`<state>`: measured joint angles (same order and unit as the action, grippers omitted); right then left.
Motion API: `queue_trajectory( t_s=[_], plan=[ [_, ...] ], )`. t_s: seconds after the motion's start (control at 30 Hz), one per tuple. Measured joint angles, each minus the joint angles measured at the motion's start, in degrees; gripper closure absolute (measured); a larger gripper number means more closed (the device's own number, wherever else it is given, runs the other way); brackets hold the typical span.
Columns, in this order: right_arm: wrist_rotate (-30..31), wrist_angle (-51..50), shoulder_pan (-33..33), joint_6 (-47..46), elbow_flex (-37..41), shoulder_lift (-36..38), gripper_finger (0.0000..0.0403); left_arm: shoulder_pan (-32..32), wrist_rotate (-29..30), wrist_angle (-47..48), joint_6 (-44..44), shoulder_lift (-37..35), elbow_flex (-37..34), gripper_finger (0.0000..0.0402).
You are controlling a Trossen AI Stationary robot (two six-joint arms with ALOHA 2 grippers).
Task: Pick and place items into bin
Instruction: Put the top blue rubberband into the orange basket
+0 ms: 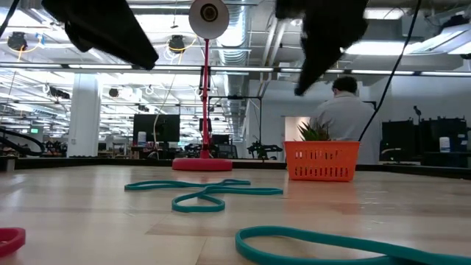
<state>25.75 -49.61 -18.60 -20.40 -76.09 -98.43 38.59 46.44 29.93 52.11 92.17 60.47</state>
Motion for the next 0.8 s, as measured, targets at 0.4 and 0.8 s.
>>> queue_trajectory(
  t_s=[0.4, 0.8],
  plan=[
    [-22.9, 21.2, -10.7, 11.4, 1.0, -0.2, 0.0326, -3.1, -5.1, -11.5, -1.8, 10.6, -2.7, 0.0291],
    [-22.7, 28.0, -16.0, 10.4, 1.0, -0.2, 0.0326, -8.5, -13.1, -16.3, -7.6, 16.8, -2.6, 0.0291]
  ],
)
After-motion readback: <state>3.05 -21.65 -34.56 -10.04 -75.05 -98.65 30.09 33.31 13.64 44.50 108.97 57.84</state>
